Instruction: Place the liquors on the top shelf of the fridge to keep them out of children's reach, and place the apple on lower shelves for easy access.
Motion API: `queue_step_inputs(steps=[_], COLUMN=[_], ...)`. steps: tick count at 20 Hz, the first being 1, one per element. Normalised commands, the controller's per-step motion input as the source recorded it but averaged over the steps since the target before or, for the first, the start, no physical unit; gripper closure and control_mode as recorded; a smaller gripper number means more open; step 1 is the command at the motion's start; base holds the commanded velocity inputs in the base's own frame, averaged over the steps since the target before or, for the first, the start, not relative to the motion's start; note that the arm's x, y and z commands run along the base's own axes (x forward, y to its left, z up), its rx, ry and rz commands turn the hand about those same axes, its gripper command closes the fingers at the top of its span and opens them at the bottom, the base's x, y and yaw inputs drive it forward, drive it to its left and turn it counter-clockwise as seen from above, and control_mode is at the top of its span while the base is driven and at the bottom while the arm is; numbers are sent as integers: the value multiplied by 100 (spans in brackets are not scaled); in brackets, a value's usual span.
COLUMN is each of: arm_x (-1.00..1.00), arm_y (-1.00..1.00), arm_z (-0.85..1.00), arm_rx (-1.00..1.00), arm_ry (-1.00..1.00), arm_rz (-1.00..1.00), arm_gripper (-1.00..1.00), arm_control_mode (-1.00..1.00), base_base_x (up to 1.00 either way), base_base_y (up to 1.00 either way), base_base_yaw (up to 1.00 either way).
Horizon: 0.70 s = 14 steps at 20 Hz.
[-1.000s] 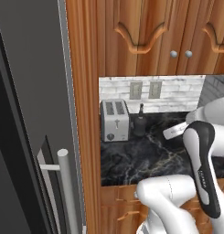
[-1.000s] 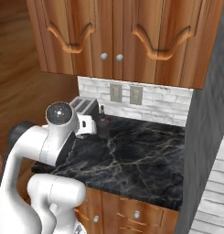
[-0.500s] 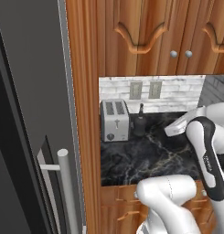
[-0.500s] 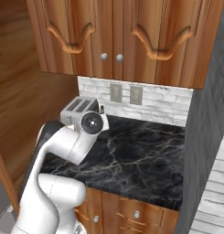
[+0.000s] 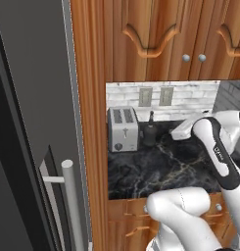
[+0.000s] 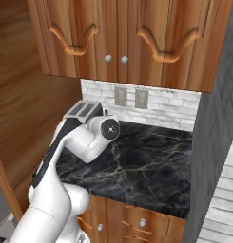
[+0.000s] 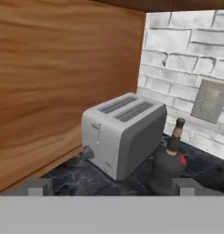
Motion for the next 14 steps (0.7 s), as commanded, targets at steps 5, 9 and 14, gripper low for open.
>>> queue_step_inputs(steps=[5, 9, 14], arm_x=[50, 42, 33], arm_y=[-5, -3, 0], arm_z=[0, -3, -7], arm_rx=[6, 4, 1], arm_ry=[-3, 0, 0], arm_rz=[6, 7, 10], arm_gripper=[-100, -100, -100], arm_control_mode=[-100, -100, -100], base_base_x=[0, 0, 0], base_base_y=[0, 0, 0], base_base_yaw=[0, 0, 0])
